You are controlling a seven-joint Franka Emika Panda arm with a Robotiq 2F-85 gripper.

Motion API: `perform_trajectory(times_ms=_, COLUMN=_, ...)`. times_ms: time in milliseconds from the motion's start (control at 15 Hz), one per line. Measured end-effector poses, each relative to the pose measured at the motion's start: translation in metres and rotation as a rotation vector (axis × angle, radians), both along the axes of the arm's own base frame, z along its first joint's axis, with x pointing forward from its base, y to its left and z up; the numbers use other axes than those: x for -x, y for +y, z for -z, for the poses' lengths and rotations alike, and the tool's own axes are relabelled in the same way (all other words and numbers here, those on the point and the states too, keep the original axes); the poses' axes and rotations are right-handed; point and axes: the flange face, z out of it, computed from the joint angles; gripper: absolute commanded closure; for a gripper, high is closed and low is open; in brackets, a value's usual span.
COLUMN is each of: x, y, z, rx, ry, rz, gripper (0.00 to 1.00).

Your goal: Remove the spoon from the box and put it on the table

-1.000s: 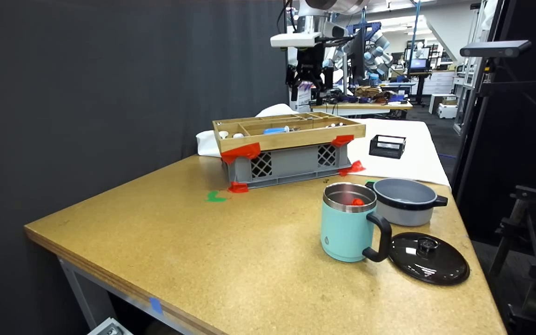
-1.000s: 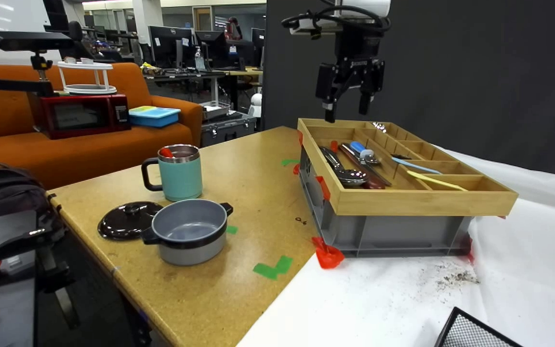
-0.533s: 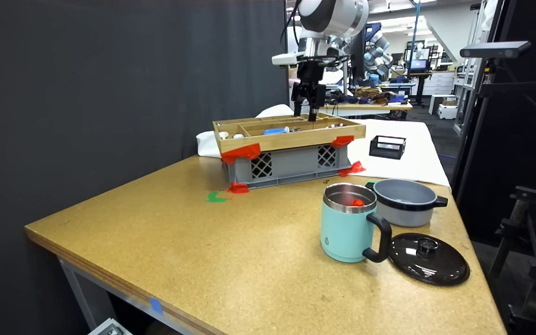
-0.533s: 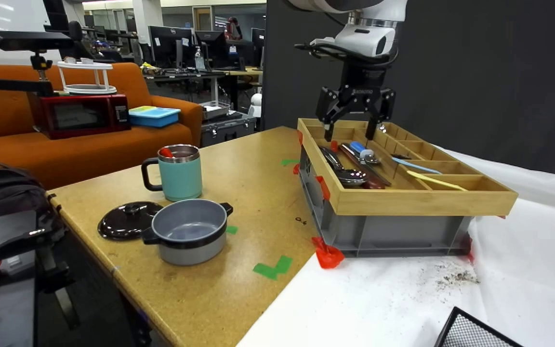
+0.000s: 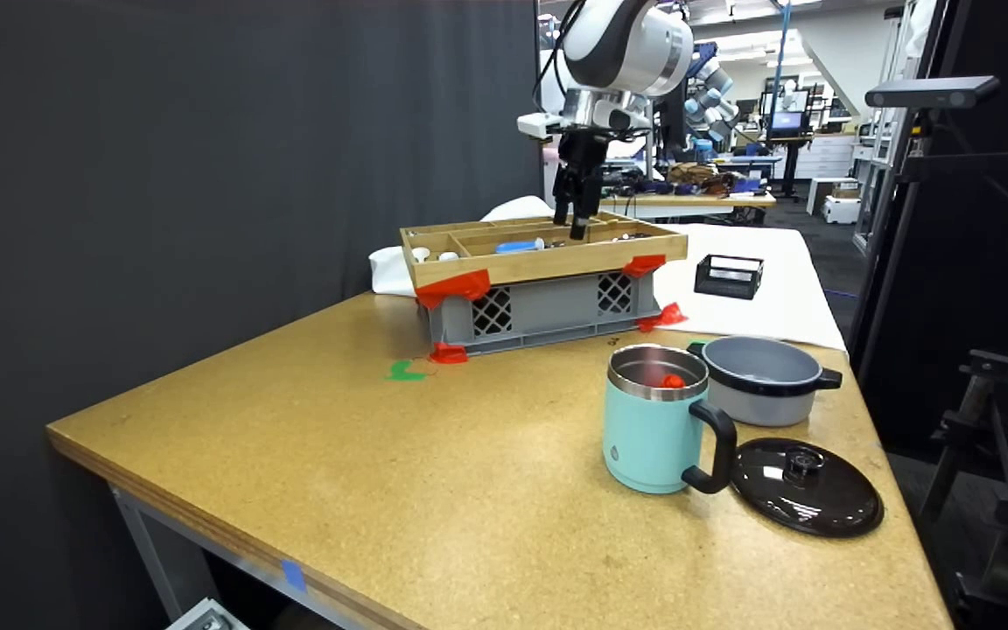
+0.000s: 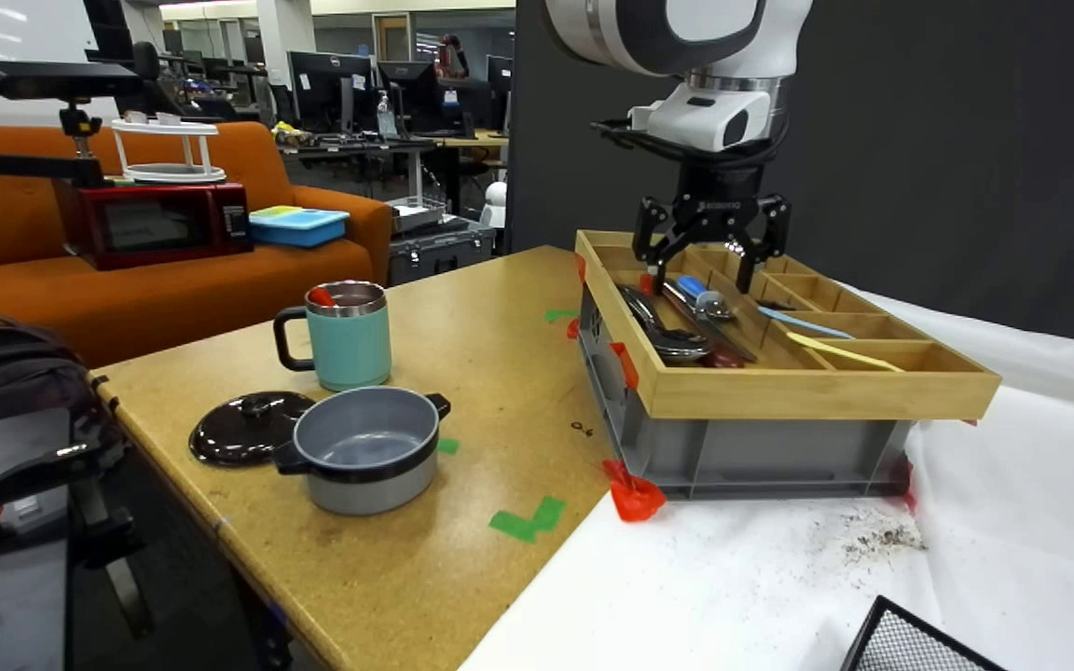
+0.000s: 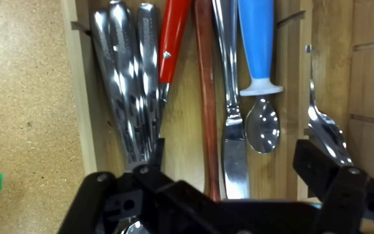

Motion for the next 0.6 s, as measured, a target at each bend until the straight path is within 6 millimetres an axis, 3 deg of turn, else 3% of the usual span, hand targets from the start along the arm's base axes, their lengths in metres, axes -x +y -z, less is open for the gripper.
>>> perform_trajectory(times_ms=67, x=0.000, y=-0.002, z=0.003, rx=0.003, ry=0.000, rz=0.004, gripper=0.09)
perform_trajectory(times_ms=133, x=0.001, y=-0.005, z=0.006, rx=0.006, ry=0.004, rz=0.007, gripper=0.27)
perform_trajectory(times_ms=467, x=-0.003, y=-0.012, z=-0.002, rx=0.018, ry=-0.021, rz=0.017, gripper=0.62)
perform_trajectory(times_ms=533, x=-0.003, y=-0.013, z=-0.003, rx=0.021, ry=-0.026, rz=0.018, gripper=0.50)
perform_trajectory(times_ms=600, x=-0.003, y=-0.015, z=-0.003, rx=0.022, ry=-0.026, rz=0.020, gripper=0.31)
